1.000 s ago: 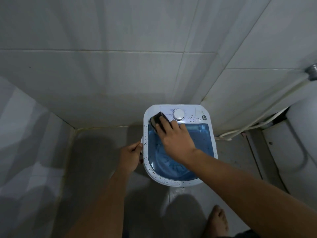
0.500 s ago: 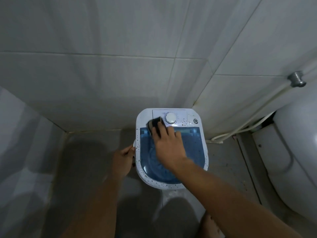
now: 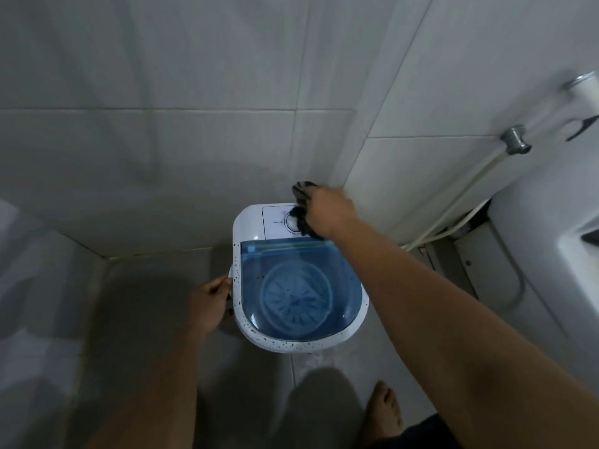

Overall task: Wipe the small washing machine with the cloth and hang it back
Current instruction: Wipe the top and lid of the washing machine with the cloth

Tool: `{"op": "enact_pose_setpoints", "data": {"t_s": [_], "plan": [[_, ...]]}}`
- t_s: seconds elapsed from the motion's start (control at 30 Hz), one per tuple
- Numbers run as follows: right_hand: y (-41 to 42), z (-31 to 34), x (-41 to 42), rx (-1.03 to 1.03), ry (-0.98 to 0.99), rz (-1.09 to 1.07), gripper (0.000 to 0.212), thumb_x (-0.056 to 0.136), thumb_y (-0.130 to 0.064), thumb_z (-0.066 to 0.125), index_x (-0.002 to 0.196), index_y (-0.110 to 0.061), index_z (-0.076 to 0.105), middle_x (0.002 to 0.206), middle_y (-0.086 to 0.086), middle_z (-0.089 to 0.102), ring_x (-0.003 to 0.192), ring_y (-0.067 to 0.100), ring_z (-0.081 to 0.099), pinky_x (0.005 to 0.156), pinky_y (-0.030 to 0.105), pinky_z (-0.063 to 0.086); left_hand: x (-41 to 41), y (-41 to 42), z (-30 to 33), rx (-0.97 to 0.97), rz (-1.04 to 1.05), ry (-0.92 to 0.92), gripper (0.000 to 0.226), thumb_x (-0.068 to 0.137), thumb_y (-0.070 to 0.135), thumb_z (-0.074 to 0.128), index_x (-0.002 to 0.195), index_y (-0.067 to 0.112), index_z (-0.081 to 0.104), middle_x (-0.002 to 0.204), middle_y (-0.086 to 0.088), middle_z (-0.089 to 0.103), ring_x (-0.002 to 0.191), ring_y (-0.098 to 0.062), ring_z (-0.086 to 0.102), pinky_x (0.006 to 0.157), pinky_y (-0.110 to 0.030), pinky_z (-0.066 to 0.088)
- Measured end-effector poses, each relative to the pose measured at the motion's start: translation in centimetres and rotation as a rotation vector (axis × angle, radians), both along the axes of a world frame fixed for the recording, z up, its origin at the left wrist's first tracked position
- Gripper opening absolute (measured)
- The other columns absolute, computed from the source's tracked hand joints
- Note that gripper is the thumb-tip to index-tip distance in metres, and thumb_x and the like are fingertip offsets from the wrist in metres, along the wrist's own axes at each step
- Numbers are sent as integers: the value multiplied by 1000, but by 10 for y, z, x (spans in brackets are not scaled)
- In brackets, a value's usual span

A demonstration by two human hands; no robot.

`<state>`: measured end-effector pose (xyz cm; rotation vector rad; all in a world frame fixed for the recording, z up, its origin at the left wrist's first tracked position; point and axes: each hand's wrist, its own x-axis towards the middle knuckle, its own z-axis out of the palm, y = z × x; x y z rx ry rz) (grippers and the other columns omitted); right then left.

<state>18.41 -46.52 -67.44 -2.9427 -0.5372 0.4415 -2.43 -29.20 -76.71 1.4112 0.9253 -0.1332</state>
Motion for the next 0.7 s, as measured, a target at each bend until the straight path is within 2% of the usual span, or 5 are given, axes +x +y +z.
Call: {"op": "enact_pose_setpoints", "data": {"t_s": [0.1,0.27,0.43,0.6,0.7], "plan": [[-39,-18,-26,7,-104,-35,60,91,-21,59,149,-25,44,157,2,41,126,38,45,100,48,43,0,1,0,-18,2,8,33,102,19,54,132,14,66,107,-14,74,103,-34,72,81,-41,61],[-72,-37,-58,-42,-321,281,77,81,-12,66,153,-25,43,157,7,45,117,40,51,88,47,44,-2,-3,4,-29,36,-6,28,102,18,54,125,16,69,107,-12,74,94,-28,71,73,-32,58],[-77,-22,-40,-120,-216,5,69,88,-13,59,154,-24,39,160,6,36,123,37,43,97,47,41,-1,-3,4,-28,29,3,30,102,21,54,128,14,69,112,-12,74,103,-30,72,83,-40,60],[-63,-33,-99,-177,-279,351,79,87,-17,64,159,-22,29,160,13,36,125,41,47,96,52,43,-1,-2,4,-24,28,12,27,102,20,54,122,16,72,108,-11,76,103,-27,72,82,-39,59],[-63,-29,-76,-203,-333,207,67,89,-14,58,153,-20,39,156,12,39,121,40,48,91,48,44,-1,-3,7,-21,16,17,23,103,20,53,115,20,72,109,-10,75,103,-26,71,79,-35,58]]}}
